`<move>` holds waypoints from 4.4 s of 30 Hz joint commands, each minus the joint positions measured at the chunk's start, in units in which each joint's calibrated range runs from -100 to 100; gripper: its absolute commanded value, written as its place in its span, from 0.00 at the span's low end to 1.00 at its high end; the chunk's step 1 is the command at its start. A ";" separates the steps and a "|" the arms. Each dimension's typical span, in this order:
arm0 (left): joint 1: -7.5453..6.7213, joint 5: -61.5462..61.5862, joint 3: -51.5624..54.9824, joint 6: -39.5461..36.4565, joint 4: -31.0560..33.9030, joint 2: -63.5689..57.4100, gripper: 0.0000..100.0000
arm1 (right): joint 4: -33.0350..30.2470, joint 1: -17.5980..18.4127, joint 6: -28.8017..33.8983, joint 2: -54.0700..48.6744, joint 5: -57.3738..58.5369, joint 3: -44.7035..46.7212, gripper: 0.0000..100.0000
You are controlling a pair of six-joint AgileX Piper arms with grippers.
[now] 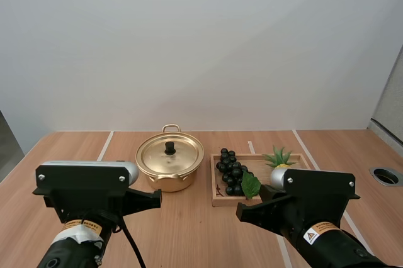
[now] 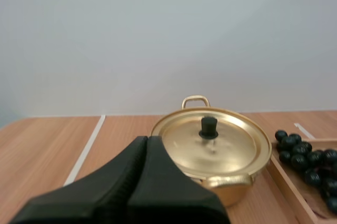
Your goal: Open the pot, put the pineapple inside, and close it
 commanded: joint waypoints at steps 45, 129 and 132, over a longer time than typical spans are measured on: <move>-0.10 -34.02 -54.91 5.74 -0.96 18.81 0.00 | -4.43 -2.27 -11.77 11.26 -35.03 -51.25 0.00; 1.58 83.47 -83.06 27.44 -13.48 94.02 0.45 | -33.30 -7.08 -4.26 76.34 56.11 -76.68 0.00; 1.58 83.47 -81.36 29.13 -15.19 94.91 0.59 | -34.43 -7.08 -4.26 76.34 55.16 -74.87 0.00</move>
